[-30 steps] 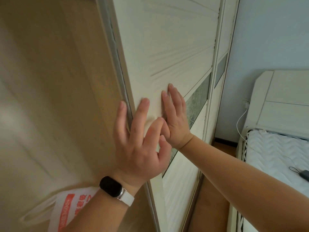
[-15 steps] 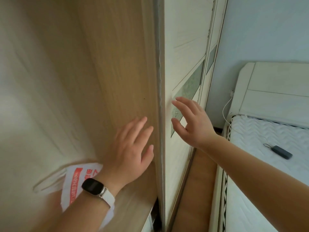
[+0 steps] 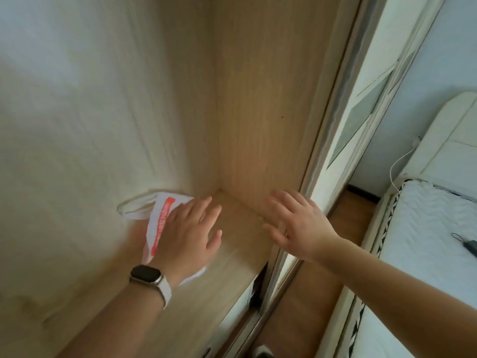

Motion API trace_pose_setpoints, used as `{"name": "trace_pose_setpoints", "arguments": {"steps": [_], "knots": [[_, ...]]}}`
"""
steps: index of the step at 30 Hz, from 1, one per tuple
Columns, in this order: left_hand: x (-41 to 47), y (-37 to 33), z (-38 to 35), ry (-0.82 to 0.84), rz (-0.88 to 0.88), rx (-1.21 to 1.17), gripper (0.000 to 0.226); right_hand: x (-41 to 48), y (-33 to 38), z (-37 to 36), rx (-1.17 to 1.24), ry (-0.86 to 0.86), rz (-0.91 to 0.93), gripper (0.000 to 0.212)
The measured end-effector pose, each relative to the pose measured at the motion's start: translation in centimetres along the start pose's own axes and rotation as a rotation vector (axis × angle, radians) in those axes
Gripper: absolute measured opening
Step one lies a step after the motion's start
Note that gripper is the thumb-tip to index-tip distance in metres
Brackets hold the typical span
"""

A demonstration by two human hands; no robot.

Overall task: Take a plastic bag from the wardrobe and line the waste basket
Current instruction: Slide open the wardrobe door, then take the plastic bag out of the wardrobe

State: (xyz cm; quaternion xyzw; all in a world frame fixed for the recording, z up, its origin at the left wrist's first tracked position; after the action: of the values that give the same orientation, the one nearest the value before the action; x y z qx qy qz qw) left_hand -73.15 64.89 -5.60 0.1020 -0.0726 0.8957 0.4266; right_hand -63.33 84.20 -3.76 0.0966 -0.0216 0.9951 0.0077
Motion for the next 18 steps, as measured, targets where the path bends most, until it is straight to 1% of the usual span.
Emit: {"name": "trace_pose_setpoints", "arguments": {"steps": [4,6,9,11,14,18], "knots": [[-3.1,3.9,-1.9,0.035,0.140,0.010,0.048,2.9,2.8,-4.0,-0.035,0.195,0.061,0.061],[-4.5,5.8,-3.3,0.065,0.212,0.000,0.049,4.6,3.7,-5.9,-0.018,0.251,0.086,0.064],[-6.2,8.3,-6.0,0.136,0.311,-0.020,0.050,7.4,4.7,-9.0,0.052,0.345,0.123,0.078],[-7.0,9.7,-7.8,0.179,0.379,-0.032,0.050,9.1,4.9,-11.5,0.078,0.389,0.147,0.083],[-7.1,11.4,-10.8,0.232,0.448,-0.051,0.048,11.3,5.0,-15.4,0.123,0.424,0.141,0.082],[-5.6,13.0,-16.3,0.326,0.496,-0.081,0.047,13.4,4.9,-21.7,0.185,0.485,0.120,0.075]]}}
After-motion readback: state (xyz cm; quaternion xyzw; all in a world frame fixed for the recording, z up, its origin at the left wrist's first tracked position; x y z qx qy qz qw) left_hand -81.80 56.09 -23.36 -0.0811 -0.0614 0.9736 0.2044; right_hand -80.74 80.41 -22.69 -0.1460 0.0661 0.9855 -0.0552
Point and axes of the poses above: each hand's wrist, its own x-axis towards the middle knuckle, its own z-axis out of the back of the hand, y = z × x, the point moved 6 cm from there along x, towards the middle knuckle, and after that the axes turned 7 degrees about y, right-handed, at the moved point
